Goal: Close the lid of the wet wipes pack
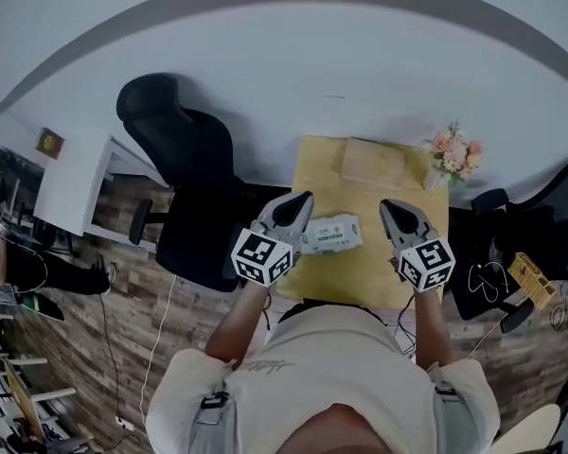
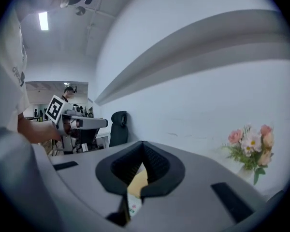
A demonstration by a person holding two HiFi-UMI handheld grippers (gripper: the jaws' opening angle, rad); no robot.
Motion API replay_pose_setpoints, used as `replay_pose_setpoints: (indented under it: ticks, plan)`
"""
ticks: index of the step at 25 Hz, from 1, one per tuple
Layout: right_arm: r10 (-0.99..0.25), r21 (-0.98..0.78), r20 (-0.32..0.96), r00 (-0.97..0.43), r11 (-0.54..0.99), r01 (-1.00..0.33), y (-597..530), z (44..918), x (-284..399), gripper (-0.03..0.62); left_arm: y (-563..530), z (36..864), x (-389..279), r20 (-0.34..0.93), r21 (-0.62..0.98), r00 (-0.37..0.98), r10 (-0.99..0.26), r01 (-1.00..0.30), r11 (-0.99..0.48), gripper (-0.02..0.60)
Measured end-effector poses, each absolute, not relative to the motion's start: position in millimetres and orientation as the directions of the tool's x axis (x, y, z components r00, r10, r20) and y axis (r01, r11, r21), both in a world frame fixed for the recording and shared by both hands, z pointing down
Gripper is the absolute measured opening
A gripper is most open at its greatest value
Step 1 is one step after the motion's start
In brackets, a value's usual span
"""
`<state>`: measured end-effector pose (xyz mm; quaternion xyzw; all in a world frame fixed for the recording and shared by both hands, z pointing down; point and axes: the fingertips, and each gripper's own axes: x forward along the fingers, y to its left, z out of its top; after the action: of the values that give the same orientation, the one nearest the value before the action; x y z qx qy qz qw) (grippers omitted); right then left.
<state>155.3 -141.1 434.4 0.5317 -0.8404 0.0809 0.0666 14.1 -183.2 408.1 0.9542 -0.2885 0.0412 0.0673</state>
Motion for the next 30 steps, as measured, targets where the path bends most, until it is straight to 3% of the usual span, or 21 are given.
replay_pose_setpoints:
  ticks: [13,30]
  plan:
    - [-0.902,0.04,0.091,-0.423,0.428,-0.903,-123.5,388.7,138.5,0.002,-173.9,377.4,-1.7,0.051,-0.013,0.78,-0.624,-0.624,-0.781,0.017]
    - [-0.903,-0.003,0.104,-0.417,0.419,-0.908,-116.6,394.3,139.1,0.002,-171.0,386.4,-8.4,0.047,0.037,0.759,-0.65,-0.652,-0.758,0.017]
